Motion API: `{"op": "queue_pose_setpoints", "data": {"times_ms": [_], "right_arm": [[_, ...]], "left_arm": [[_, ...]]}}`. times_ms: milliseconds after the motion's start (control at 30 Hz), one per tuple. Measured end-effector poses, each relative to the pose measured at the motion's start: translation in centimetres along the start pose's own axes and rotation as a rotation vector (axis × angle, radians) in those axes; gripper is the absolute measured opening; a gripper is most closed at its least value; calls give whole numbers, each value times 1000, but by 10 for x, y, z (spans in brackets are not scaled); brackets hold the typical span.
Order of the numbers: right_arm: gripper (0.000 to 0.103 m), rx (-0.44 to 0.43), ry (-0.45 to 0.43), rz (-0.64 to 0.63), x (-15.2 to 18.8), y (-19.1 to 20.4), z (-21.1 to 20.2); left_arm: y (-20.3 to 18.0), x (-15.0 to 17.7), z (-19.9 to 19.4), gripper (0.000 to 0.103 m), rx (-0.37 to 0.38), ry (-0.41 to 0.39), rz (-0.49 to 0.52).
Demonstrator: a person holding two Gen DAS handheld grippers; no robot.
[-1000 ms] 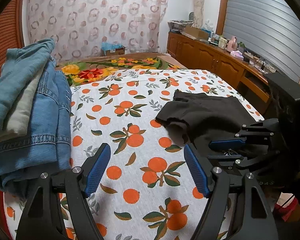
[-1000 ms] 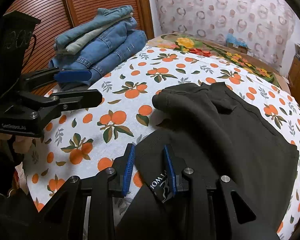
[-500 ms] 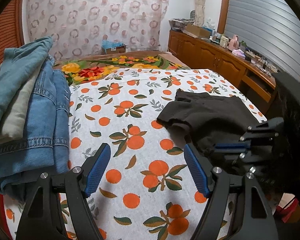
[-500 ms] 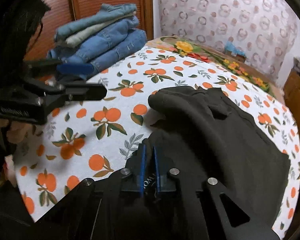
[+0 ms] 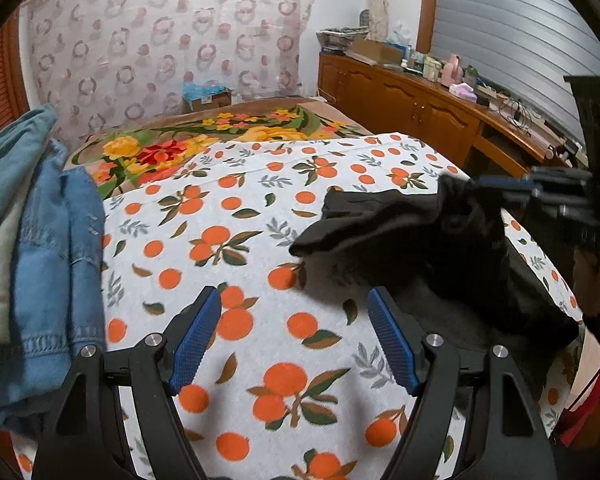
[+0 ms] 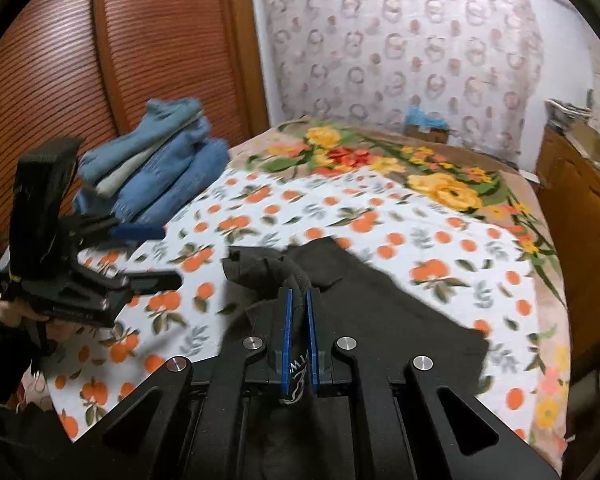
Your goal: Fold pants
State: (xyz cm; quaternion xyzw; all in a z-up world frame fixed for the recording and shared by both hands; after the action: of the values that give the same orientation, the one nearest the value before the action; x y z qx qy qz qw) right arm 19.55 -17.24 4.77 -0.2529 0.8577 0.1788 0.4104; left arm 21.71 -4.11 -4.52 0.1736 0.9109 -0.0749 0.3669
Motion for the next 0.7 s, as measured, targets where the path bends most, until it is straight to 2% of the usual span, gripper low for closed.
{"op": "queue_pose_setpoints", "data": {"times_ms": [200,400,500,633,700], "right_arm": [[7,78,-21,55,3,-34,-9],[7,157,21,126,19,-63,-1],[17,204,32,167,24,-72,2],[22,190,32,181,26,-65,4],[28,176,30,175,25,-60,5]], "left_arm": [[-10,-17,13,77,17,17,26],[-22,-30,27,77,27,31,57],[-26,-32,33,77,32,40,63],[-30,-31,39,77,38,55,64],[-33,-30,42,77,39,62,62]]}}
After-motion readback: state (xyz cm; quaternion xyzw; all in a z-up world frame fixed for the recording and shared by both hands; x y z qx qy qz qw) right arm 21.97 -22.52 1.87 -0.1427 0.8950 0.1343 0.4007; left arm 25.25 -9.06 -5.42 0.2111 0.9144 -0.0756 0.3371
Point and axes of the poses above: each gripper's, at about its wrist camera, not at the fingertips, and z roughly the way its jaws point, y to its left, x to its underside, the point moved 3 cm from there along z, roughly the way its jaws point, and after that the axes turned 3 degrees about z, right-handed, at the moved point
